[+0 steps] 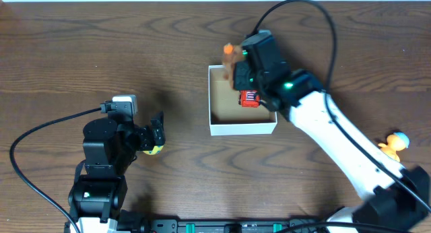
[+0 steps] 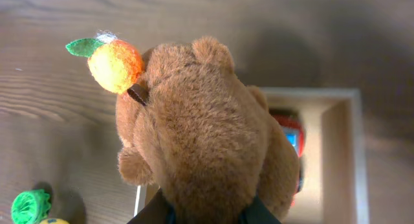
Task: Pack container
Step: 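Place the bear in the box beside the truck and release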
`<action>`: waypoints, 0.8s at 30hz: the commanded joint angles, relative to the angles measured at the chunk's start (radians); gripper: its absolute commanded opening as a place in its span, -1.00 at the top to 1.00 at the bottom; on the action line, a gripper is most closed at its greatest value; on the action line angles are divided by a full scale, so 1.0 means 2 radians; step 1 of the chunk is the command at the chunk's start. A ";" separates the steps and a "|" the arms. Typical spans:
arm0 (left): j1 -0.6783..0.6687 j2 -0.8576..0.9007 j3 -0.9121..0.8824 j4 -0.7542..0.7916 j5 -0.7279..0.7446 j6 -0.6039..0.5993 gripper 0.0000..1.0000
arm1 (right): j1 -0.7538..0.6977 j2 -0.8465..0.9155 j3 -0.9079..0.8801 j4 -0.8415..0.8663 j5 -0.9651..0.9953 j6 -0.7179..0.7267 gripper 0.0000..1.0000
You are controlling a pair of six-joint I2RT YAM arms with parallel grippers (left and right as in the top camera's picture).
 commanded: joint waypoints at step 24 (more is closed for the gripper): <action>-0.001 0.000 0.015 0.000 0.003 -0.003 -0.96 | 0.033 0.120 0.001 0.037 -0.006 0.039 -0.40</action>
